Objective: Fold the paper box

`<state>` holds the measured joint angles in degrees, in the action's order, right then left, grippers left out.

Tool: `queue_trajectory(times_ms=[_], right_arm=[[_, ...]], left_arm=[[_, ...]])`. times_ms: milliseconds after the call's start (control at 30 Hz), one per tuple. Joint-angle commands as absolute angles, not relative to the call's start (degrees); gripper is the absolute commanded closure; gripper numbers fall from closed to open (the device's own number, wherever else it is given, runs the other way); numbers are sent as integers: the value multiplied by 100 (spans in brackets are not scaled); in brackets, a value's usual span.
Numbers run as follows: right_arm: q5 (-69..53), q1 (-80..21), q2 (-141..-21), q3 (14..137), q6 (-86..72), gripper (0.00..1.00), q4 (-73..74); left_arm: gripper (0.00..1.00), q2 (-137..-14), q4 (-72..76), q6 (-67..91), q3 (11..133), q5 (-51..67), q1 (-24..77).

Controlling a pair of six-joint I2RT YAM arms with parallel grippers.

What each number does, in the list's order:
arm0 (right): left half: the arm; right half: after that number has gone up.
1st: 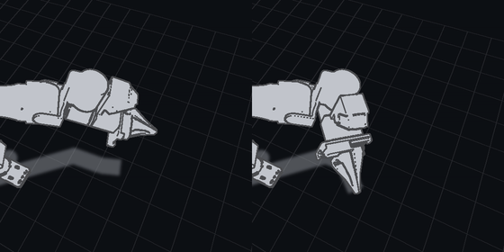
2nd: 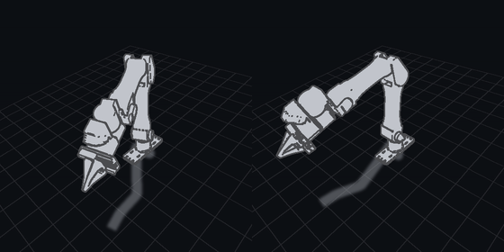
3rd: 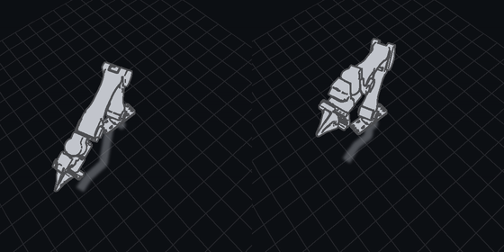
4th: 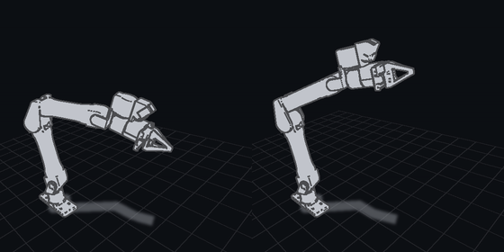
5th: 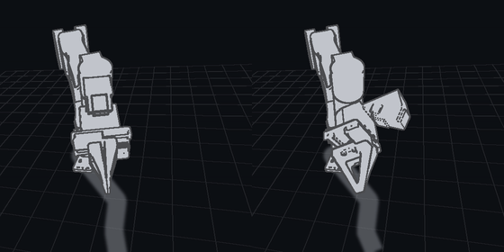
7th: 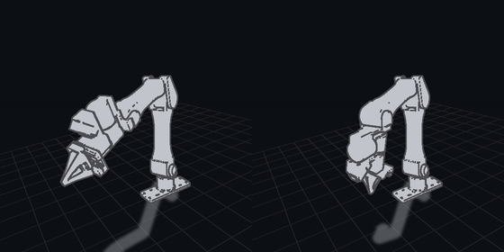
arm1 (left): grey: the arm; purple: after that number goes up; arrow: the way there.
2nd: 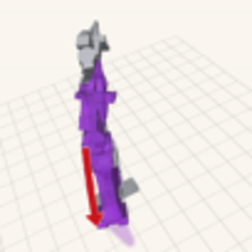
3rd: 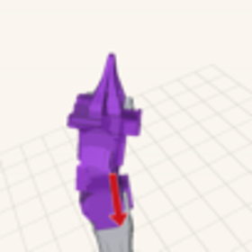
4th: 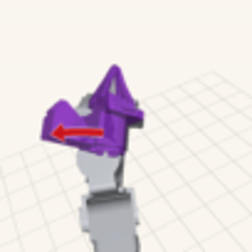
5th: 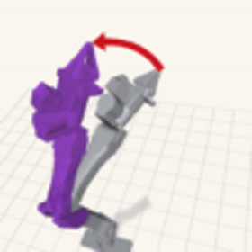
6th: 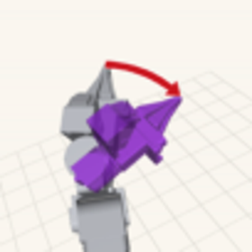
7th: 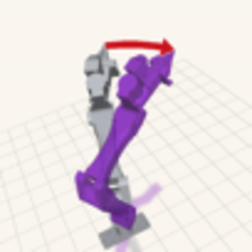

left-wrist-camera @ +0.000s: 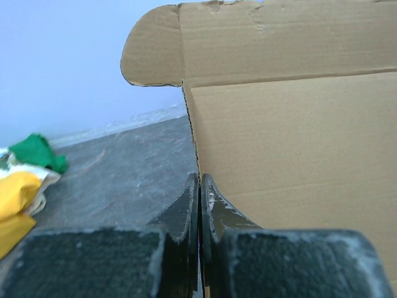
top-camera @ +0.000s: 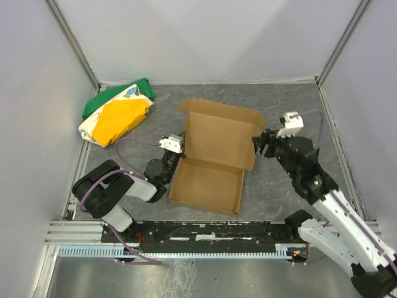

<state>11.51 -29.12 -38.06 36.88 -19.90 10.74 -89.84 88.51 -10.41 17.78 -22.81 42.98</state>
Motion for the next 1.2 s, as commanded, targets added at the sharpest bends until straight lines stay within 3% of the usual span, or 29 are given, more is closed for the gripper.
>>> queue_trajectory(times_ms=[0,267,433,1000,1167], right_arm=[[779,-2911,-5045,5240,-1023,26,2112],[-165,-2904,-7200,8675,132,18,4037],[-780,-2900,-8253,9958,560,16,5164],[-1447,-2284,-8858,9996,589,20,5414],[-2164,-2184,-9111,9984,648,34,5428]], left_arm=[[97,-9091,9914,-1878,2201,-1152,4316],[97,-8981,9907,-2050,2314,-734,4322],[97,-8933,9911,-1959,2289,-733,4328],[97,-8909,9912,-1879,2254,-830,4317],[97,-8929,9907,-1832,2284,-865,4310]])
